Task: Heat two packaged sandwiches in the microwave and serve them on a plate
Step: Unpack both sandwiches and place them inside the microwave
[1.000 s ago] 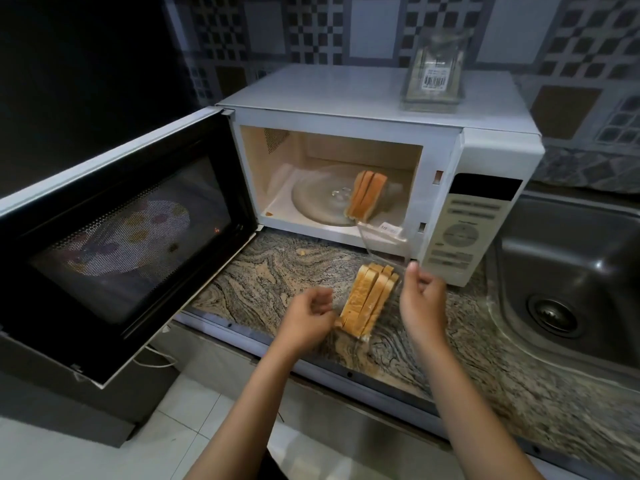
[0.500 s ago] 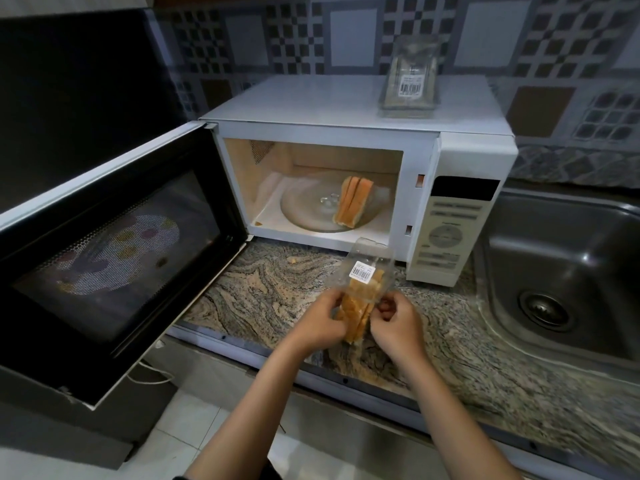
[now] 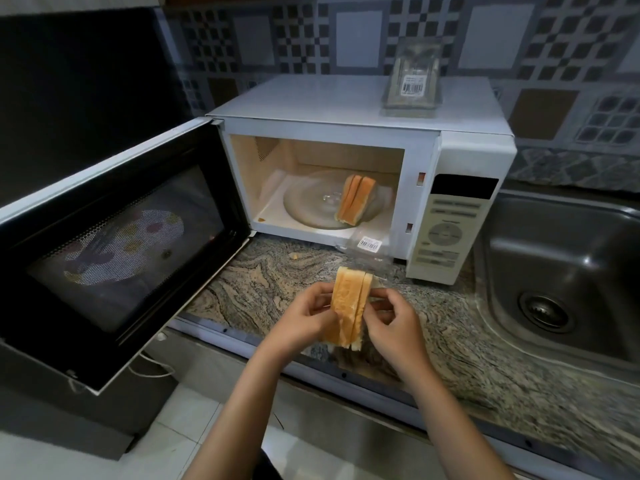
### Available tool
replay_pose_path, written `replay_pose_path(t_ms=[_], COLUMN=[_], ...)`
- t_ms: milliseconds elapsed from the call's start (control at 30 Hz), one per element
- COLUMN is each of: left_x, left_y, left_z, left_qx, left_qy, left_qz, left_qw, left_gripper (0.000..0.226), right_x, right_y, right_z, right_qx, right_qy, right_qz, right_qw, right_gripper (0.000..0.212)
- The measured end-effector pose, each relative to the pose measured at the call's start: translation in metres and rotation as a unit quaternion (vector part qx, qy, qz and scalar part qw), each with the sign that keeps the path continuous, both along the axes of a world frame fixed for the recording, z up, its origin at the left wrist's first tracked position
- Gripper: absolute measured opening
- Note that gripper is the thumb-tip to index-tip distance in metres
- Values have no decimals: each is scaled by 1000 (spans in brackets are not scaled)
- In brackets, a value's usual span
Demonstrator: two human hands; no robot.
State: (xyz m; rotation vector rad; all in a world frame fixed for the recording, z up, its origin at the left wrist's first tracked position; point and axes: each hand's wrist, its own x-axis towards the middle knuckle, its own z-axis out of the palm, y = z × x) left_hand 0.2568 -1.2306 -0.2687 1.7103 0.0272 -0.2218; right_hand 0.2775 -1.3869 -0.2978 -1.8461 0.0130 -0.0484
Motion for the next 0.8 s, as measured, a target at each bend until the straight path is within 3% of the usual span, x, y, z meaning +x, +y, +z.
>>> replay_pose_path(t_ms=[433, 800], left_x=[-44, 14], left_y=[42, 83], left_z=[-5, 6], left_qx=[-7, -6], left_qy=[-54, -94], left_qz=[140, 160], left_qw=[989, 983], left_gripper=[37, 43], right_x=[-24, 18], right_y=[58, 112], right_z=[8, 24], right_qx=[35, 39], right_qy=[-12, -23], right_qz=[71, 41], right_qw=[997, 998], right_gripper=[18, 31])
